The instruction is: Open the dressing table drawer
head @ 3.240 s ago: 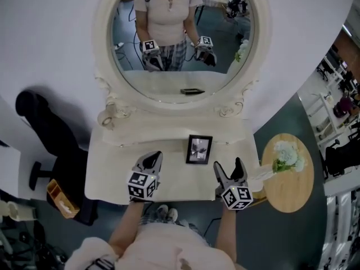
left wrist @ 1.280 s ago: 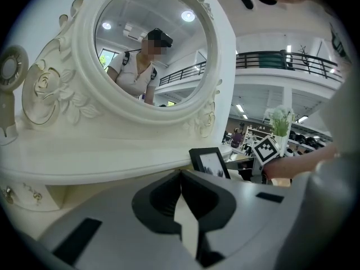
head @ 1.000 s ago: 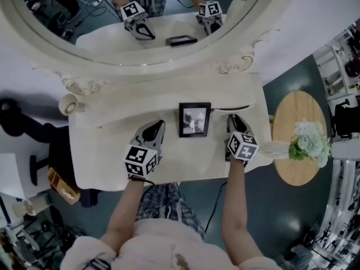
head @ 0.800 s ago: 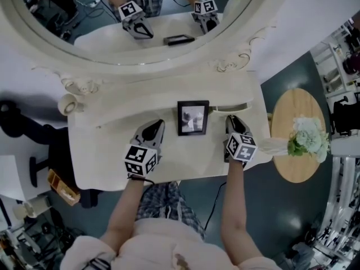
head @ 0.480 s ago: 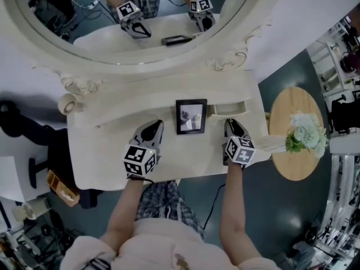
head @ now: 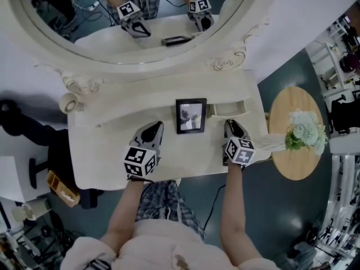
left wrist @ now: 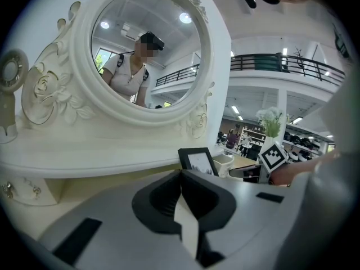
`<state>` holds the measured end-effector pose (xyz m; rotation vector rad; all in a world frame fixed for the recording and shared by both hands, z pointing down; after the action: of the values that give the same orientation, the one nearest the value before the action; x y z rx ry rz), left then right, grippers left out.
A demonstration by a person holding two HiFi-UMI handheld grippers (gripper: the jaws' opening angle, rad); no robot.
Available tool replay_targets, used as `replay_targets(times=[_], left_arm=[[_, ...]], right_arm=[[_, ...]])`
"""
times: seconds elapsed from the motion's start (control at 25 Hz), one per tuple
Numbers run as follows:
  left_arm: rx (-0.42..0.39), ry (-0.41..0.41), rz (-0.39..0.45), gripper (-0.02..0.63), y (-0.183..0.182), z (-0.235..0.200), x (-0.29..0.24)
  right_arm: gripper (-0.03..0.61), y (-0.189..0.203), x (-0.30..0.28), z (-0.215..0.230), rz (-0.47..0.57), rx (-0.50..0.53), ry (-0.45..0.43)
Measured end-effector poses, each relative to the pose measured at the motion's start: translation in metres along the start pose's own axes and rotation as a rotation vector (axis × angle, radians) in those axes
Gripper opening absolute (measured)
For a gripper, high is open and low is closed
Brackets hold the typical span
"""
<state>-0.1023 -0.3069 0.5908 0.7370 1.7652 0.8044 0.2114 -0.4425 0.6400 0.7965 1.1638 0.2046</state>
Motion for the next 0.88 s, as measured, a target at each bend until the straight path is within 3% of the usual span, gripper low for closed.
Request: replay_targets(times=[0.08, 0.2, 0.28, 0.48, 0.88], left_arm=[[-0.001, 0.0, -0.001, 0.028, 0.0, 0.0, 0.001], [0.003, -0.001, 0.003, 0.028, 0.0, 0.0, 0.003], [0.003, -0.002, 0.008, 0.028, -0.001, 0.0, 0.005], [-0.004, 0.002, 0.022, 0.028, -0.004, 0.002, 0.008], [-0.037, -0.014, 0.079, 0.028, -0.027, 0.003, 0.04]], right_arm=[[0.131, 0.0, 0.002, 0.0, 0.02, -0.014, -0.015], [0.302, -0.001, 0.009, 0.0, 0.071, -0.044, -0.047], [0.348, 0.001, 0.014, 0.0, 0.096, -0.064, -0.053], [0.376, 0.005, 0.024, -0.001, 0.122, -0.07, -0.056], [0.368, -0.022, 0.079, -0.026, 0.263, -0.026, -0.073]])
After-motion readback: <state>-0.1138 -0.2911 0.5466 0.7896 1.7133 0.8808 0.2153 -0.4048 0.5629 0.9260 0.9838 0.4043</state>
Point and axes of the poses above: the fingertips, and each gripper's own axes: x backward along the fingers, z to its right, y out of its underside, the point moved 8 cm from there along x, backward along the fingers, and after that the axes turned 13 degrees about -z, right-handed, at the moved point
